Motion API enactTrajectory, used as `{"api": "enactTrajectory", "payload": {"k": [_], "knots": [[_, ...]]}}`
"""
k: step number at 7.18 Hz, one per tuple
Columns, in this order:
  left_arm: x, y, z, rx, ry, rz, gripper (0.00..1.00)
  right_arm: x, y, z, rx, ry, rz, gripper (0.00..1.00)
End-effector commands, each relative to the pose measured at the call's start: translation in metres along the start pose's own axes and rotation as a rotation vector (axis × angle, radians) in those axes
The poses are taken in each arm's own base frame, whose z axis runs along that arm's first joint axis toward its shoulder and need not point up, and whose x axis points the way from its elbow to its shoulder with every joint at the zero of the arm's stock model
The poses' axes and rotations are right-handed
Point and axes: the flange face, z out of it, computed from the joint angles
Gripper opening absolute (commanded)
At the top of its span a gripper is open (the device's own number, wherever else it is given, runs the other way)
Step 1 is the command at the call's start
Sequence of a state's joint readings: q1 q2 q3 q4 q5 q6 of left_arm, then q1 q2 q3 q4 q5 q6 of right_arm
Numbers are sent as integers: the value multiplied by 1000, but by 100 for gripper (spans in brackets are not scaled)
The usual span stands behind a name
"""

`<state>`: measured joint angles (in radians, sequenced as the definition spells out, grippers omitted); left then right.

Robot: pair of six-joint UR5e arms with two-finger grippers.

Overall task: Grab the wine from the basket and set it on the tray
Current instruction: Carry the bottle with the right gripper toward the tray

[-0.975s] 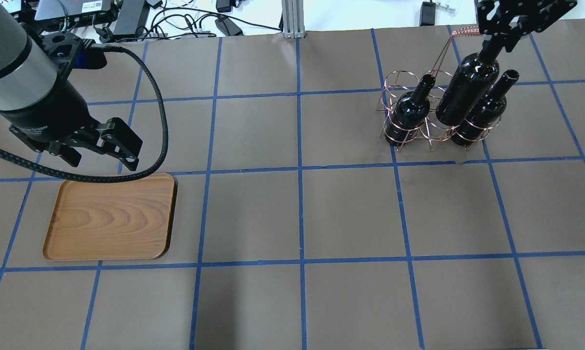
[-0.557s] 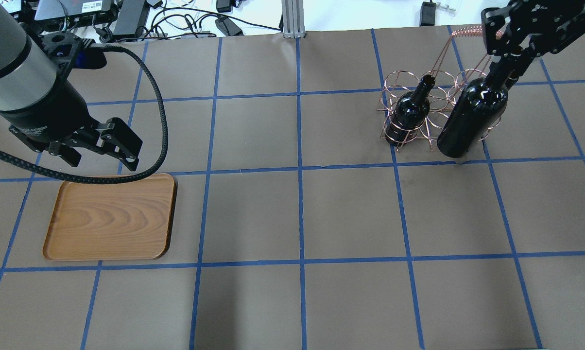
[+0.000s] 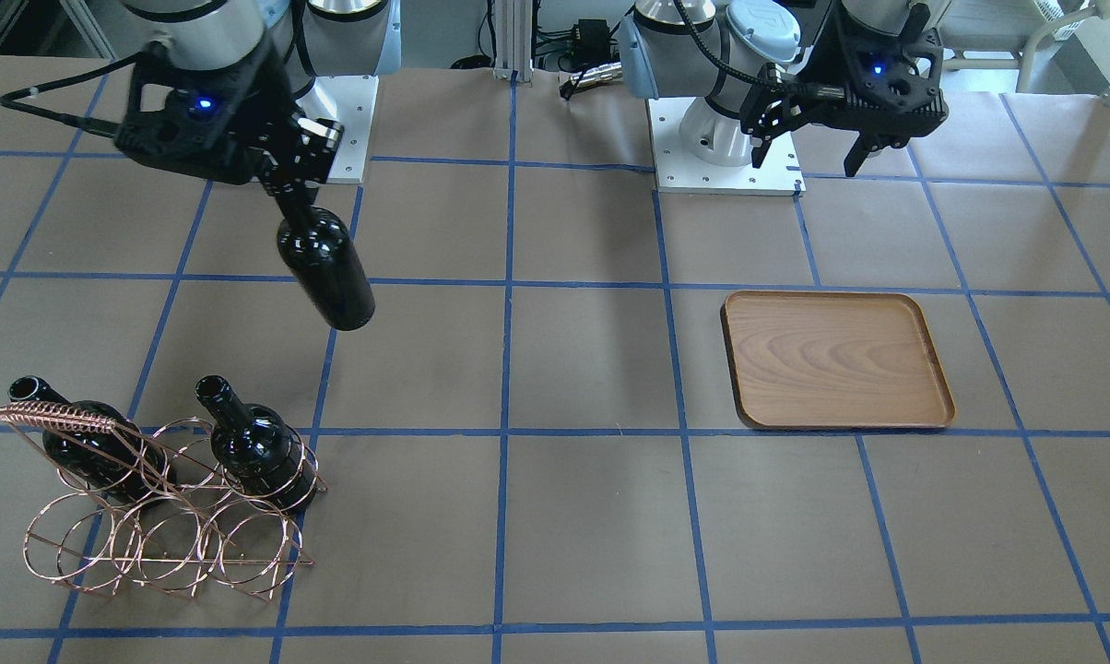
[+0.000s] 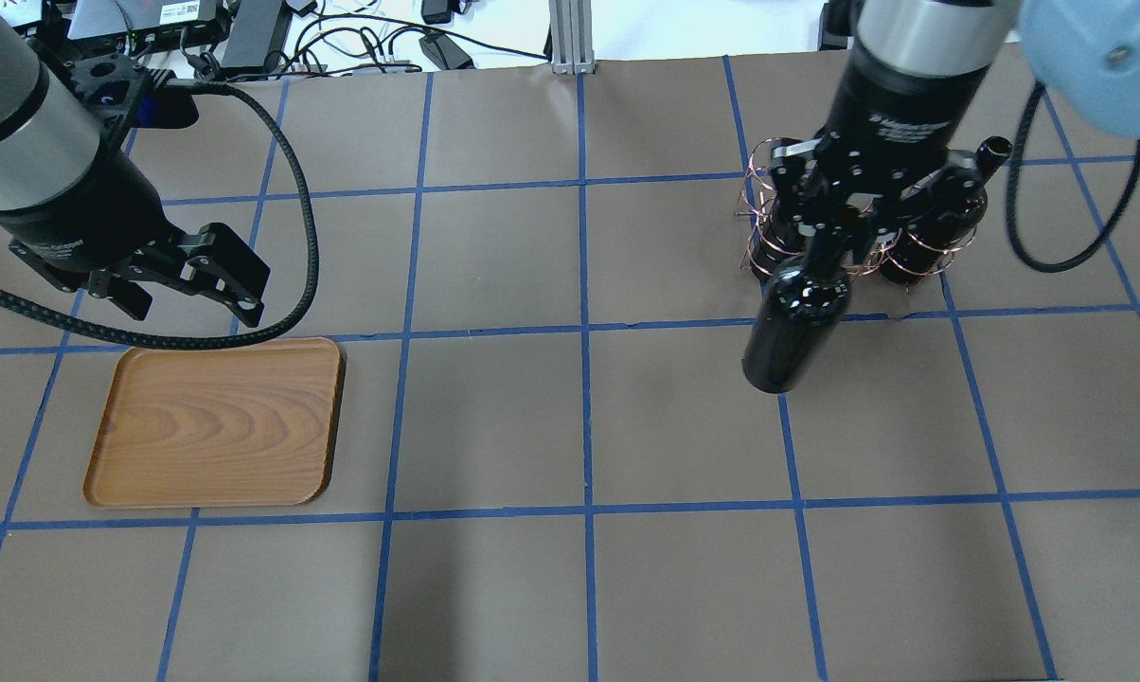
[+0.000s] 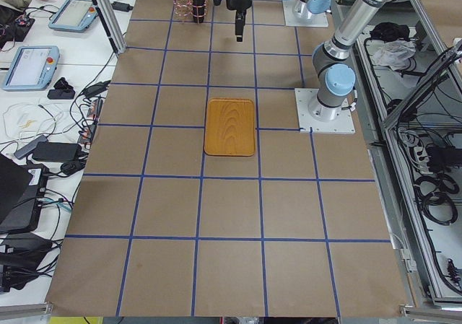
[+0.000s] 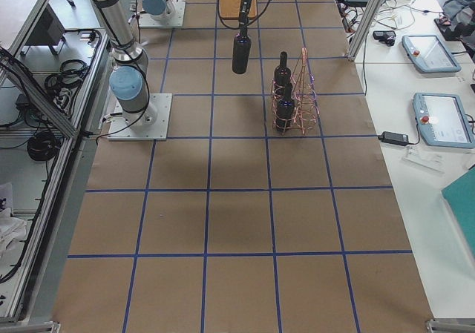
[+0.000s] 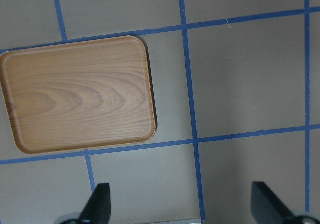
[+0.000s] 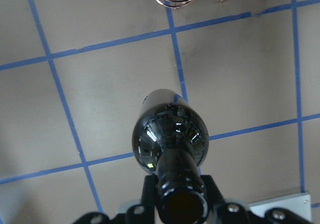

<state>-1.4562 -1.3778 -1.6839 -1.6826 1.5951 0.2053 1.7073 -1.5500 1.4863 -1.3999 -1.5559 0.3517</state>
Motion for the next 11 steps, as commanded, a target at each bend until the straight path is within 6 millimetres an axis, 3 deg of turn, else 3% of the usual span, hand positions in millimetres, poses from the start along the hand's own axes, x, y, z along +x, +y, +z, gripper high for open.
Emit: {"api": "enactTrajectory", "payload": {"k": [1,2,4,5,6,8,11], "knots": [[-25,-5,-2,4,4,-28,100,-78,23,20,24,-26,66,28],[-40,-6,-3,5,0,18,100,-111,38,30,43,-32,81,28],[-85,-6,1,0,12,-75,100,-181,51,49,81,-54,144,29],[-96,-7,4,-5,12,-98,100,-211,53,57,99,-28,122,29],[-97,-8,4,-4,15,-100,100,-227,46,62,104,-33,144,29],[-97,-6,6,-9,12,-100,100,-272,62,84,130,-65,210,29],[-98,-6,9,-17,13,-102,100,-313,62,86,139,-108,297,31]]}}
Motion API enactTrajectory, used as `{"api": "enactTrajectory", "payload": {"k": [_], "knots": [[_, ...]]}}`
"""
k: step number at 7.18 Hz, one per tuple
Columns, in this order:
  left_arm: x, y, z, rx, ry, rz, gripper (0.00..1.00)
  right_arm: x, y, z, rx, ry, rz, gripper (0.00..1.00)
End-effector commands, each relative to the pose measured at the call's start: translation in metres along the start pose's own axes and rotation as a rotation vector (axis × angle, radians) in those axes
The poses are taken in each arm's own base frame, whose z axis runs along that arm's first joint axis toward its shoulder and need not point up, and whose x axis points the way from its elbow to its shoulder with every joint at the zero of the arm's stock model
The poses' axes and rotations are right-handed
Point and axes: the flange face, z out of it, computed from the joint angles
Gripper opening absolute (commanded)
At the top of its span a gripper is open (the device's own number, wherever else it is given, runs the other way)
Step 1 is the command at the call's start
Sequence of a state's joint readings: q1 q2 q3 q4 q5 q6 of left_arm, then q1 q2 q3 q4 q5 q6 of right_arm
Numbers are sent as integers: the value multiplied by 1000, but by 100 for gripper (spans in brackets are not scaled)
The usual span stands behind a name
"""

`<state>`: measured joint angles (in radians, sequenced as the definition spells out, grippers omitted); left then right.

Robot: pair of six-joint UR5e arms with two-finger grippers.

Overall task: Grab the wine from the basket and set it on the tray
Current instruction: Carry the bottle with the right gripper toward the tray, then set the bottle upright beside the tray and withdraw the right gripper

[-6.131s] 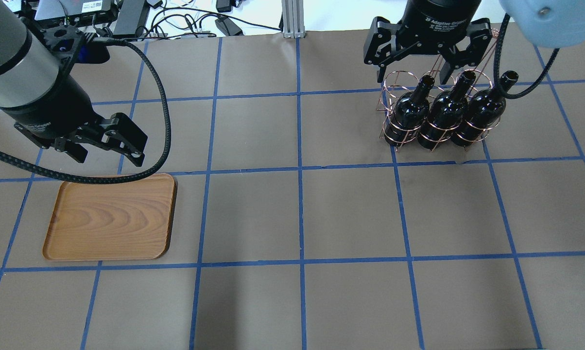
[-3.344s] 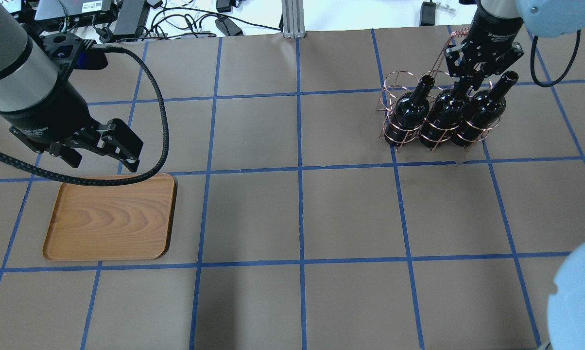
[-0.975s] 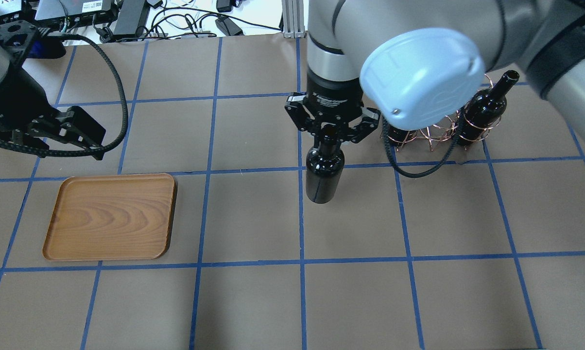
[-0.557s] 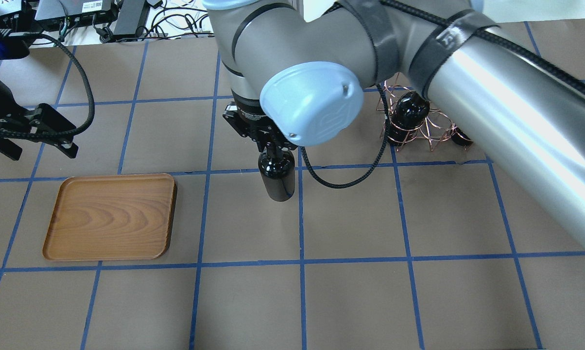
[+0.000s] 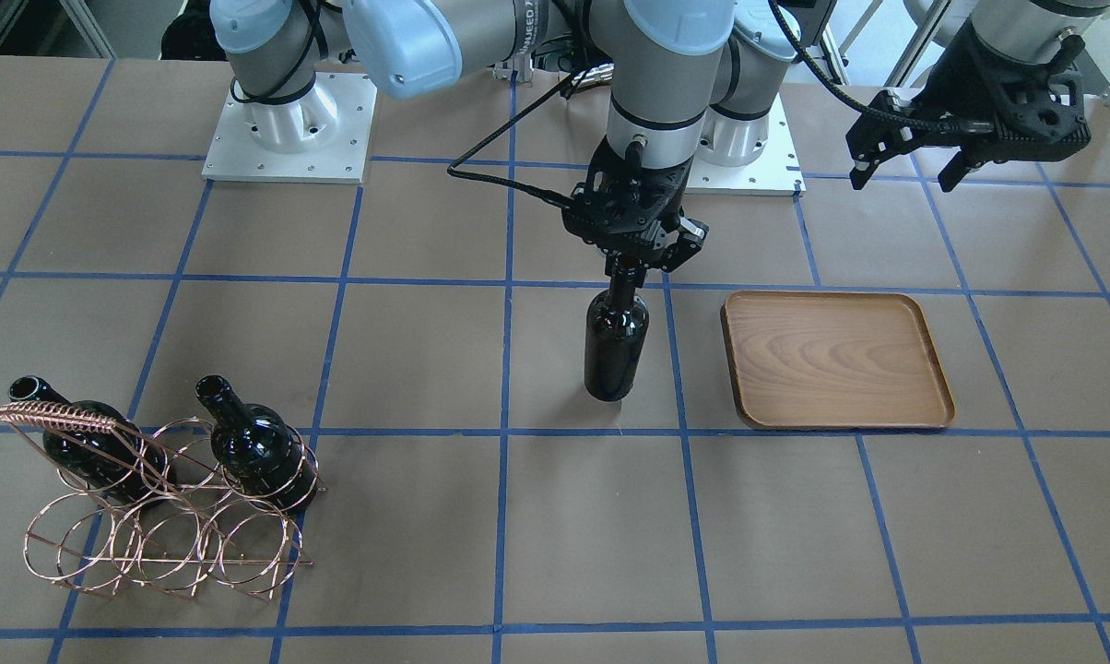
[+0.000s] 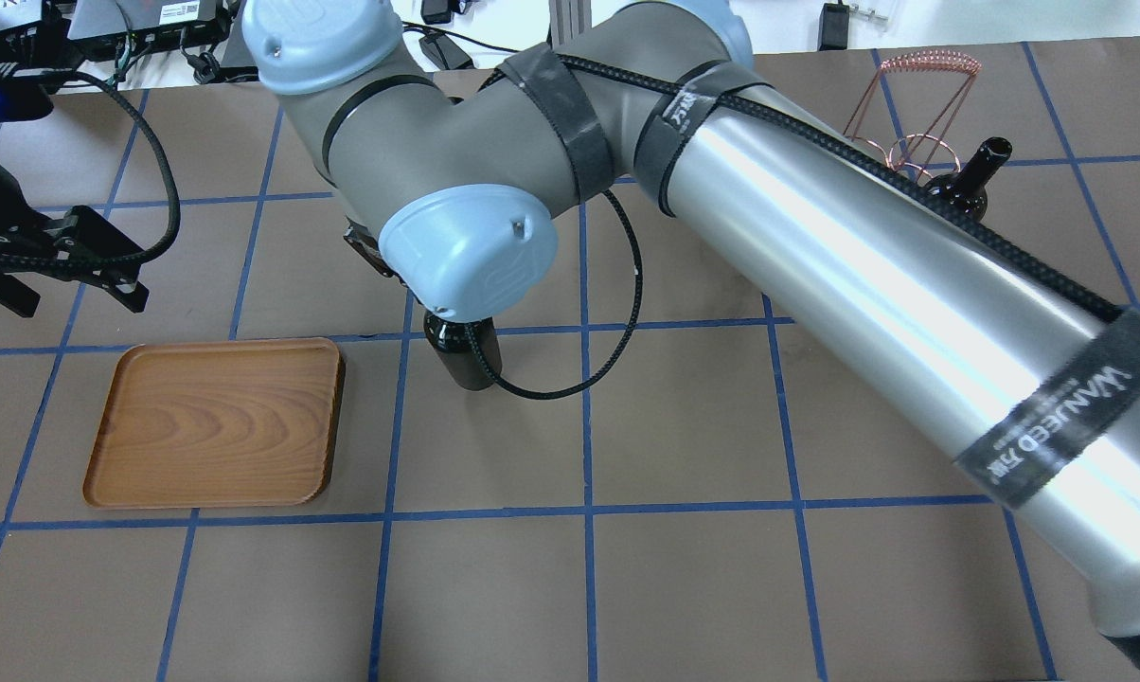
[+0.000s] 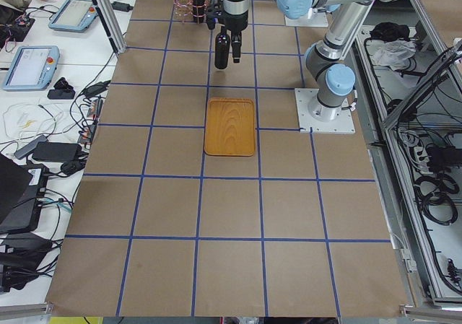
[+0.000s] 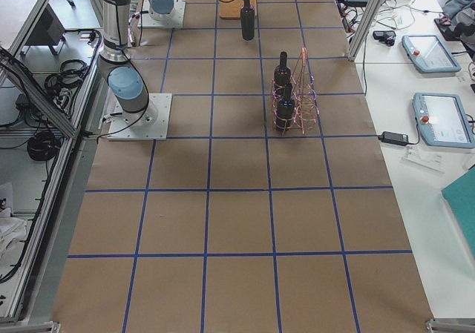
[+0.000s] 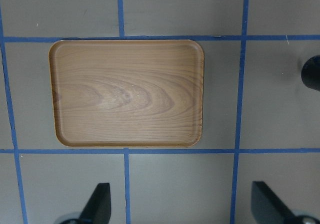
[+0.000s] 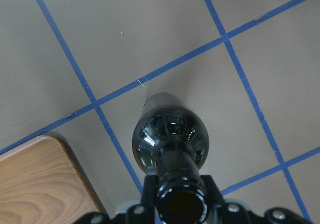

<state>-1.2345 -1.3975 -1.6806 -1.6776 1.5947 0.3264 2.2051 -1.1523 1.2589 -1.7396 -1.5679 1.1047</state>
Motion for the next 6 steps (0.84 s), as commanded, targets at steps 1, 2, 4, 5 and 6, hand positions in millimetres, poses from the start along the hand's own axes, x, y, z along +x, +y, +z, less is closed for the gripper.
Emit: {"api": "enactTrajectory", "payload": {"k": [1,2,4,5,6], "knots": [[-1,0,1,-1,0,-2,100,-18,8,1,4,-17,42,31],[-1,0,1,-1,0,-2,100,-18,9,1,4,-16,42,39],[0,0,2,-5,4,-1,100,-18,9,1,4,-16,42,56],[0,0,2,-6,0,-1,100,-18,9,0,4,-17,42,77],[0,0,2,-6,1,-1,100,-17,7,-2,6,-17,41,91]]}}
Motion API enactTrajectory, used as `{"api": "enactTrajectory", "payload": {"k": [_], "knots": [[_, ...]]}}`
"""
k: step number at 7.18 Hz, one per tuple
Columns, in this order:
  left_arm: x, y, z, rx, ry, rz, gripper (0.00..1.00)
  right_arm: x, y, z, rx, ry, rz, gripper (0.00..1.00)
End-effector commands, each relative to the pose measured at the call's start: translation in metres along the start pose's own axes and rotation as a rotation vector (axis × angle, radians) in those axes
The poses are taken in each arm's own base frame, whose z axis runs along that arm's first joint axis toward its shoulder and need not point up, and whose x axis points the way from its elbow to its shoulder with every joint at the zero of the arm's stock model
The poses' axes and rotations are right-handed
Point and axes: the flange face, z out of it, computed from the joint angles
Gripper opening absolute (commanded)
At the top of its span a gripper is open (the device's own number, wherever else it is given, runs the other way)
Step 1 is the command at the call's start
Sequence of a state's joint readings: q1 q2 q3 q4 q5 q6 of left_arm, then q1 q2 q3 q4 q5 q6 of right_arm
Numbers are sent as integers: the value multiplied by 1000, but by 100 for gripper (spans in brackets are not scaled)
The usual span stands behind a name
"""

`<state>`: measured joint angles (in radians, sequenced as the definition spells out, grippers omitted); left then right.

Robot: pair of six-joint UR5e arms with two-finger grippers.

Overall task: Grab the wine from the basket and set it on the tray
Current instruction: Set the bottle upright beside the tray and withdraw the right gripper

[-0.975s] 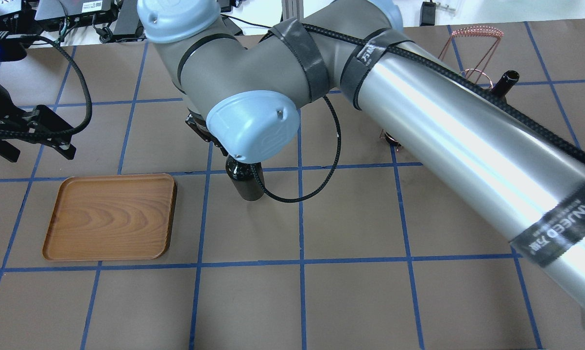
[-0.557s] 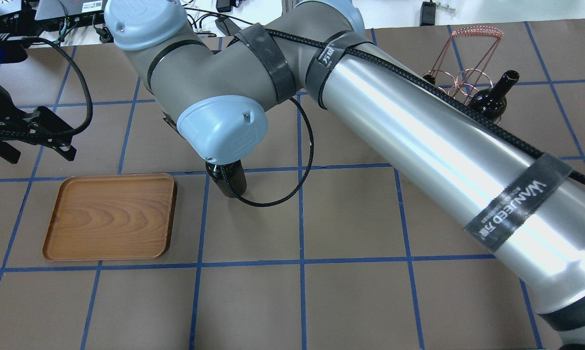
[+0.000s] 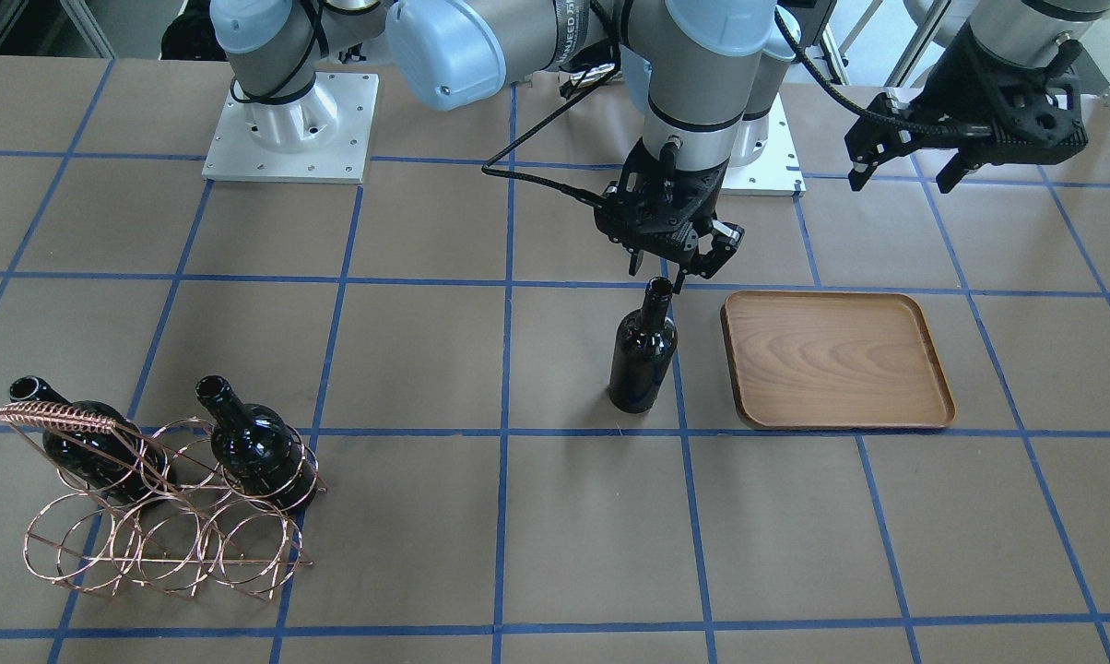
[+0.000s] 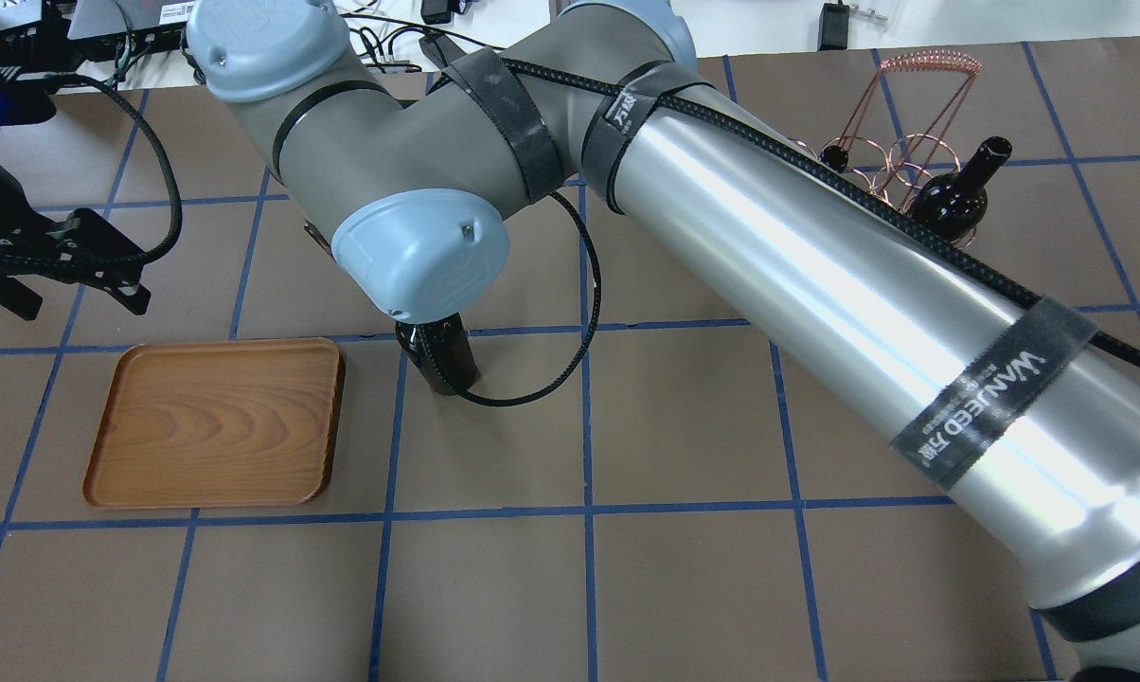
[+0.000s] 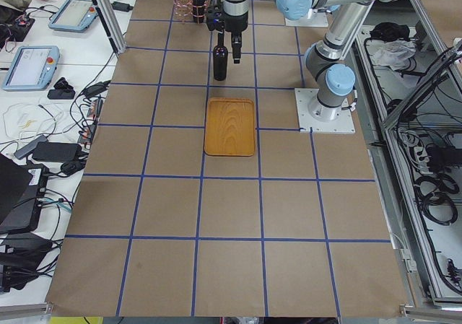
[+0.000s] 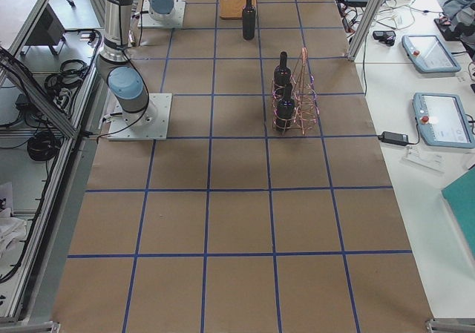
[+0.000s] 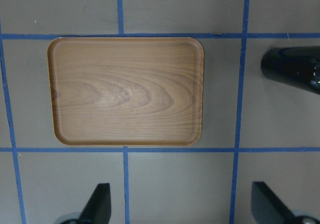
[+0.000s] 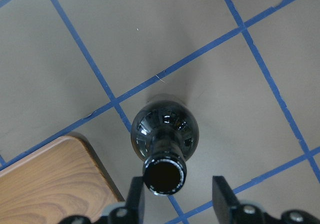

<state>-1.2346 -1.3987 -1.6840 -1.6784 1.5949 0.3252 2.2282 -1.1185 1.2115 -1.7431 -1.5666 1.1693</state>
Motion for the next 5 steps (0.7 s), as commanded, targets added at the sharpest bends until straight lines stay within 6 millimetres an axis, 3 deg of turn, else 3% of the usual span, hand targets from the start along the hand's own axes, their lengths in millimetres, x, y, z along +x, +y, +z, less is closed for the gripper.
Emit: {"api": "enactTrajectory", "payload": {"k": [1,3,5], "knots": [[0,0,0,2,2,0,100,14,-20,-27,16,-29,14,100],[-1,-3,5,-12,4,13,100,74,-83,-83,-37,-34,14,100],[5,-7,5,-5,10,16,100,121,-124,-106,-17,-23,-122,100]]}}
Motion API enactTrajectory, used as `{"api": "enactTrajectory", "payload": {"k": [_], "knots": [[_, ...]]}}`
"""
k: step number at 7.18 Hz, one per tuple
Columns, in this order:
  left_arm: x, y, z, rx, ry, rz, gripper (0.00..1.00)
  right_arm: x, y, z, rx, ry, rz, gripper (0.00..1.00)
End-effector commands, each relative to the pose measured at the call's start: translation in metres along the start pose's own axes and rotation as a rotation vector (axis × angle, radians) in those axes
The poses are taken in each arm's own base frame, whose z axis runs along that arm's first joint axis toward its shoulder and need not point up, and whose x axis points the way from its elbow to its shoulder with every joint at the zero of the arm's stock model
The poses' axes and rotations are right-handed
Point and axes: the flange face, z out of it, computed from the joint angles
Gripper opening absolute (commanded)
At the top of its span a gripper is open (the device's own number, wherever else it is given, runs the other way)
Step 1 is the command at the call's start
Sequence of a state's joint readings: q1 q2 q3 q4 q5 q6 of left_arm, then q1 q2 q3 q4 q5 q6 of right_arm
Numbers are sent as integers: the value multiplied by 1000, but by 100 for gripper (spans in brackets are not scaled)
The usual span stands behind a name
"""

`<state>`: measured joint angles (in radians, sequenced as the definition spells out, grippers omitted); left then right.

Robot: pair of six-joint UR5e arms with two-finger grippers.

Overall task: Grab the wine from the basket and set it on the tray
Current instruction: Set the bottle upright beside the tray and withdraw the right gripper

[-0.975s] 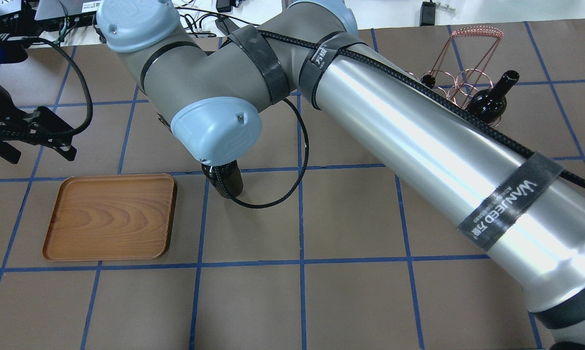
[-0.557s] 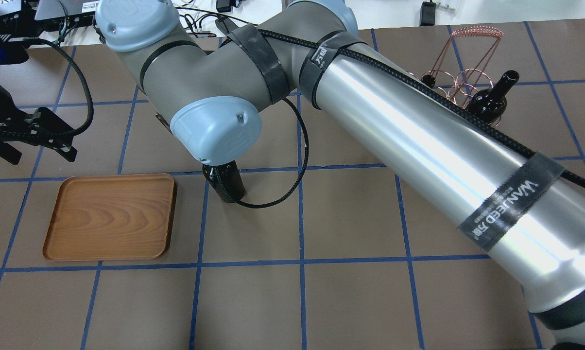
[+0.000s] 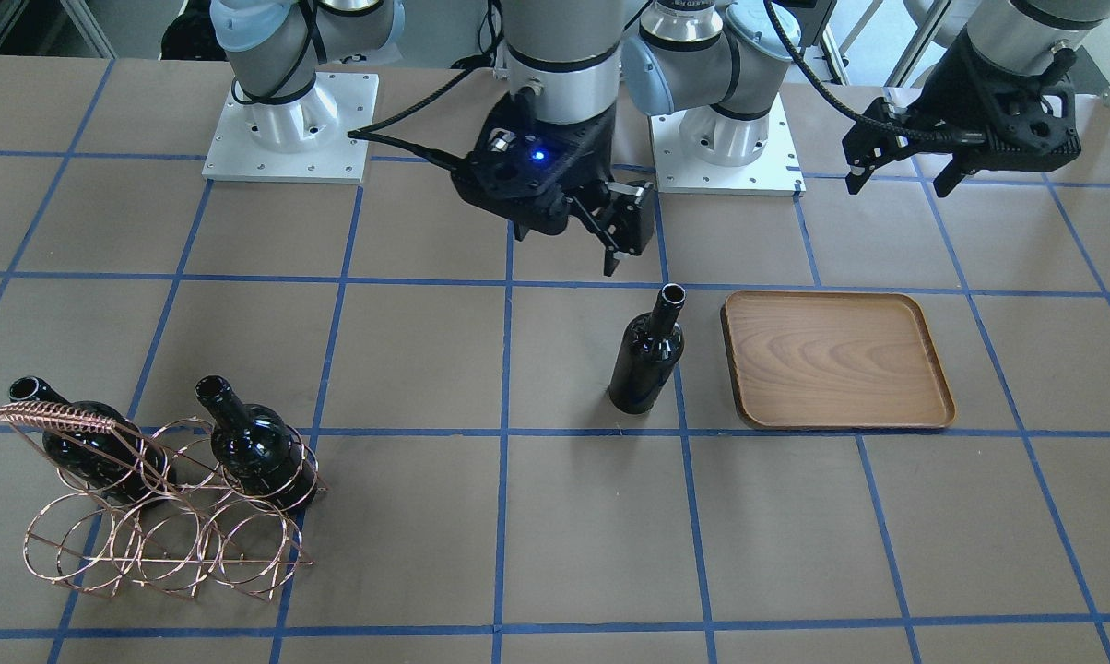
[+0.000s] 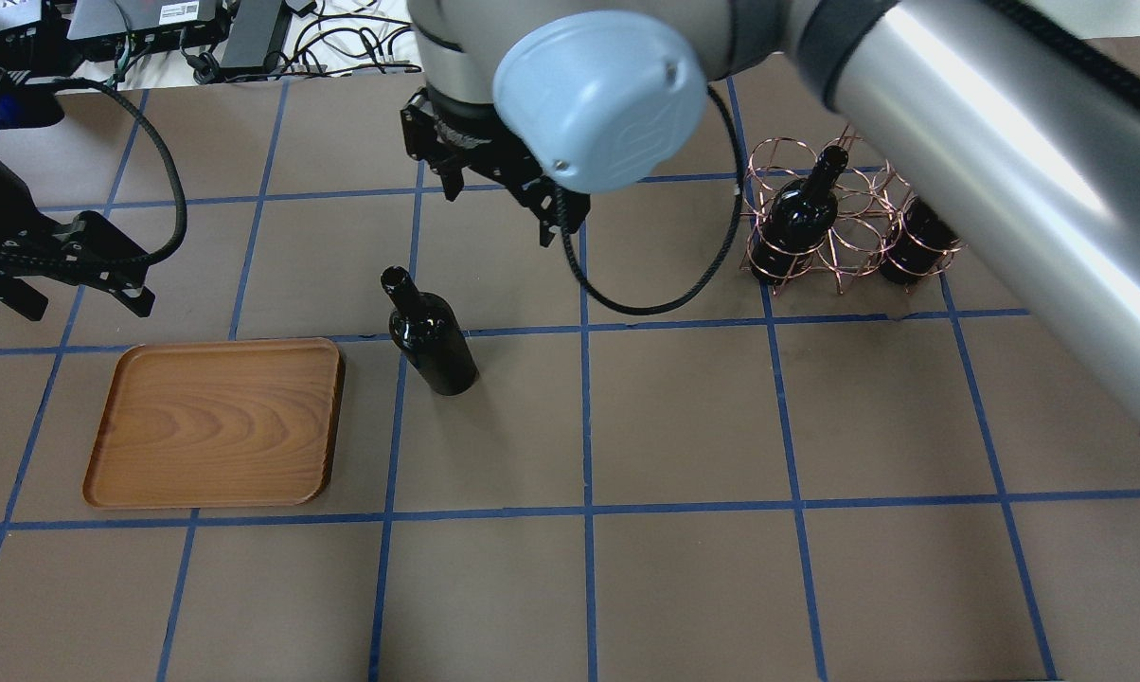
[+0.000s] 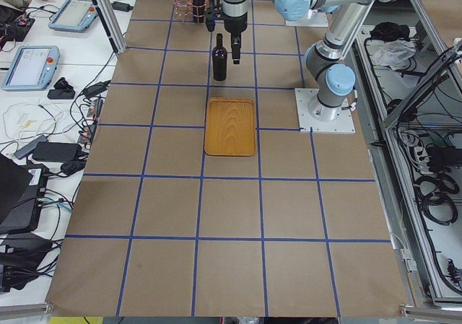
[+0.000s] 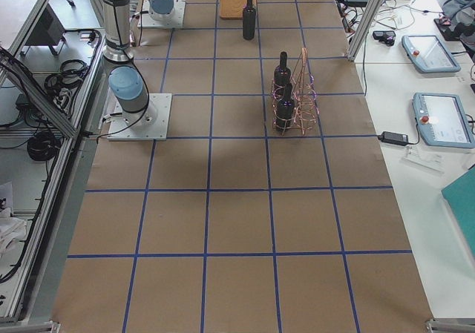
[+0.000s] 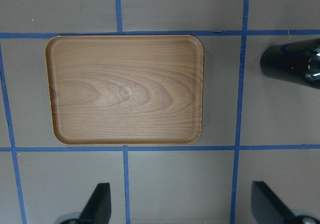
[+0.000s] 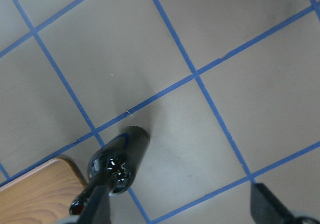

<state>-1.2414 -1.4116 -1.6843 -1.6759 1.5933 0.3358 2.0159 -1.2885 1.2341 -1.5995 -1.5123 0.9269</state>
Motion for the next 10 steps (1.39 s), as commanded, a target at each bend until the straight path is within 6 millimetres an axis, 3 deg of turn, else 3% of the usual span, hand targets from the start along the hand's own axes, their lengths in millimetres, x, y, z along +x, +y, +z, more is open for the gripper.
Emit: {"api": "enactTrajectory", "payload": {"k": [1,3,4,5,6,7,8,10], "knots": [[18,-4,1,10,5,25,100,67,-34,-29,-36,64,-201,100],[90,-3,1,33,-9,34,100,150,-73,-63,-39,73,-373,100],[120,0,3,37,-14,75,100,185,-81,-63,-35,96,-442,100],[142,-8,5,85,-14,131,100,207,-76,-67,-33,96,-460,100],[166,-13,11,101,8,166,100,219,-75,-67,-23,91,-464,100],[184,-16,18,103,14,150,100,217,-80,-71,15,73,-472,100],[195,-18,28,80,12,156,100,214,-86,-79,86,63,-501,100],[200,-39,50,66,29,155,100,213,-82,-79,84,62,-521,100]]}}
